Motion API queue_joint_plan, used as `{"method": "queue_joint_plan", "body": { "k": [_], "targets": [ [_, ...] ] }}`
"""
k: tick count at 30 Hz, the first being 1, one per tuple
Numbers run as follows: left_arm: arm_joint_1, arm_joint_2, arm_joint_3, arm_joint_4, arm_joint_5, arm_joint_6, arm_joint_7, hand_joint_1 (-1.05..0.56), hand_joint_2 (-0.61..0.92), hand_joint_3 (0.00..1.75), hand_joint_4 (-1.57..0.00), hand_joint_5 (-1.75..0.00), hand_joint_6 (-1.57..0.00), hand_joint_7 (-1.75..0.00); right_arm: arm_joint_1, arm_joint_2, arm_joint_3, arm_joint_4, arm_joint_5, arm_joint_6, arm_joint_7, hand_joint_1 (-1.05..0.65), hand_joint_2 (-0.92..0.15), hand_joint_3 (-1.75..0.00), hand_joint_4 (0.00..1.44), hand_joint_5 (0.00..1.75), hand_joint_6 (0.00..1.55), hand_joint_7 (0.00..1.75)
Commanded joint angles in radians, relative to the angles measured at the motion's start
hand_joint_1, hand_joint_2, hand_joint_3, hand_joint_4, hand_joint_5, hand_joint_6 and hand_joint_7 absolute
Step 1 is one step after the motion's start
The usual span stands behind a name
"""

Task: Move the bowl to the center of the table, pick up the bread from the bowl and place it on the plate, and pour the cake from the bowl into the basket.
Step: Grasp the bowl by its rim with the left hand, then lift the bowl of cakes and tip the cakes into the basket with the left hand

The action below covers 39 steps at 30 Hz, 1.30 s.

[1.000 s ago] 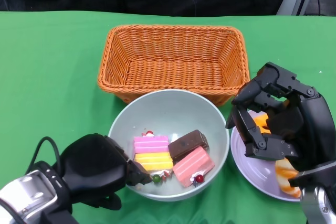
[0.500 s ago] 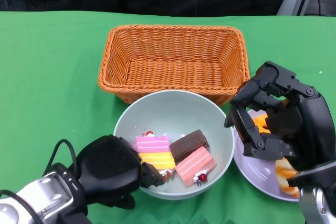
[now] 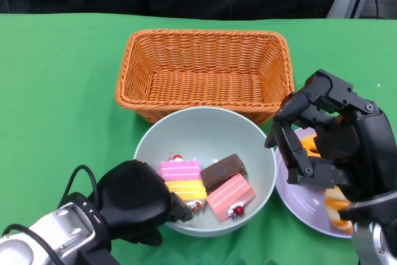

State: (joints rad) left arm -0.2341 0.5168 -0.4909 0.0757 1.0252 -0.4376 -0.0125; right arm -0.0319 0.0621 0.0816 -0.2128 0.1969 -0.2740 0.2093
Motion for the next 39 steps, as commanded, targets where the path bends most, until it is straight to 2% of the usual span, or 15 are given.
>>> {"method": "queue_joint_plan", "body": {
  "k": [1, 7, 8, 10, 13, 15, 16, 18, 19, 20, 22, 25, 34, 39],
  "targets": [
    [-0.016, 0.006, -0.011, 0.066, -0.015, -0.036, 0.046, -0.36, 0.91, 0.04, -0.97, -0.05, -1.0, -0.06, 0.01, 0.002, -0.003, -0.005, 0.007, -0.004, -0.006, -0.16, -0.42, -1.17, 0.8, 1.59, 0.7, 1.34],
    [-0.053, -0.009, -0.027, 0.181, -0.006, -0.118, 0.232, -0.3, 0.9, 0.01, -1.21, -0.16, -1.18, -0.1, 0.011, 0.007, -0.001, -0.005, 0.01, -0.005, -0.01, -0.14, -0.41, -1.17, 0.8, 1.6, 0.7, 1.34],
    [-0.058, -0.01, -0.03, 0.196, -0.001, -0.126, 0.26, -0.3, 0.91, 0.01, -1.19, -0.24, -1.2, -0.09, 0.01, 0.006, -0.002, -0.001, 0.008, -0.013, -0.007, -0.14, -0.41, -1.18, 0.8, 1.6, 0.7, 1.34],
    [-0.067, -0.012, -0.036, 0.218, 0.007, -0.136, 0.298, -0.3, 0.92, 0.02, -0.97, -0.69, -1.21, -0.07, 0.009, 0.004, -0.002, 0.001, 0.004, -0.019, -0.006, -0.13, -0.41, -1.19, 0.8, 1.6, 0.7, 1.34],
    [-0.073, -0.014, -0.041, 0.242, 0.007, -0.145, 0.334, -0.3, 0.92, 0.05, -0.86, -0.92, -1.21, -0.07, 0.011, 0.008, 0.0, -0.005, -0.002, -0.014, -0.013, -0.14, -0.41, -1.18, 0.8, 1.59, 0.71, 1.34],
    [-0.074, -0.014, -0.043, 0.252, 0.01, -0.15, 0.359, -0.3, 0.92, 0.03, -0.84, -0.98, -1.21, -0.07, 0.013, 0.011, 0.001, -0.008, -0.008, -0.013, -0.02, -0.14, -0.41, -1.18, 0.81, 1.59, 0.71, 1.34],
    [-0.075, -0.014, -0.045, 0.255, 0.011, -0.152, 0.369, -0.3, 0.92, 0.02, -0.8, -1.11, -1.21, -0.09, 0.014, 0.011, 0.002, -0.01, -0.008, -0.011, -0.022, -0.14, -0.41, -1.18, 0.81, 1.59, 0.71, 1.34],
    [-0.077, -0.014, -0.048, 0.261, 0.01, -0.155, 0.39, -0.29, 0.92, 0.02, -0.77, -1.21, -1.22, -0.11, 0.016, 0.013, 0.003, -0.013, -0.004, -0.006, -0.026, -0.13, -0.4, -1.2, 0.81, 1.59, 0.72, 1.33],
    [-0.076, -0.015, -0.047, 0.264, 0.007, -0.157, 0.398, -0.29, 0.92, 0.03, -0.76, -1.21, -1.22, -0.12, 0.016, 0.013, 0.003, -0.012, 0.003, -0.007, -0.022, -0.13, -0.39, -1.21, 0.81, 1.58, 0.72, 1.33],
    [-0.076, -0.016, -0.047, 0.267, 0.003, -0.159, 0.405, -0.29, 0.92, 0.02, -0.78, -1.16, -1.17, -0.22, 0.017, 0.012, 0.004, -0.013, 0.009, -0.004, -0.019, -0.14, -0.39, -1.21, 0.81, 1.58, 0.71, 1.33],
    [-0.075, -0.02, -0.045, 0.273, -0.004, -0.162, 0.418, -0.29, 0.92, 0.02, -0.79, -1.1, -0.94, -0.66, 0.017, 0.013, 0.005, -0.01, 0.006, -0.009, -0.021, -0.14, -0.39, -1.21, 0.81, 1.58, 0.71, 1.32],
    [-0.074, -0.021, -0.044, 0.276, -0.001, -0.161, 0.444, -0.29, 0.92, 0.02, -0.8, -1.07, -0.85, -0.85, 0.018, 0.012, 0.006, -0.009, -0.004, -0.016, -0.024, -0.13, -0.39, -1.21, 0.81, 1.58, 0.71, 1.32],
    [-0.078, -0.026, -0.035, 0.303, -0.019, -0.173, 0.49, -0.27, 0.91, 0.01, -0.86, -0.96, -0.84, -0.87, 0.017, 0.016, 0.006, -0.004, 0.005, -0.019, -0.026, -0.11, -0.38, -1.24, 0.81, 1.57, 0.72, 1.31],
    [-0.079, -0.022, -0.025, 0.311, -0.029, -0.191, 0.521, -0.26, 0.9, 0.0, -0.77, -1.22, -0.86, -0.86, 0.013, 0.018, 0.003, 0.003, 0.006, -0.027, -0.024, -0.11, -0.4, -1.21, 0.81, 1.57, 0.72, 1.31]
  ]
}}
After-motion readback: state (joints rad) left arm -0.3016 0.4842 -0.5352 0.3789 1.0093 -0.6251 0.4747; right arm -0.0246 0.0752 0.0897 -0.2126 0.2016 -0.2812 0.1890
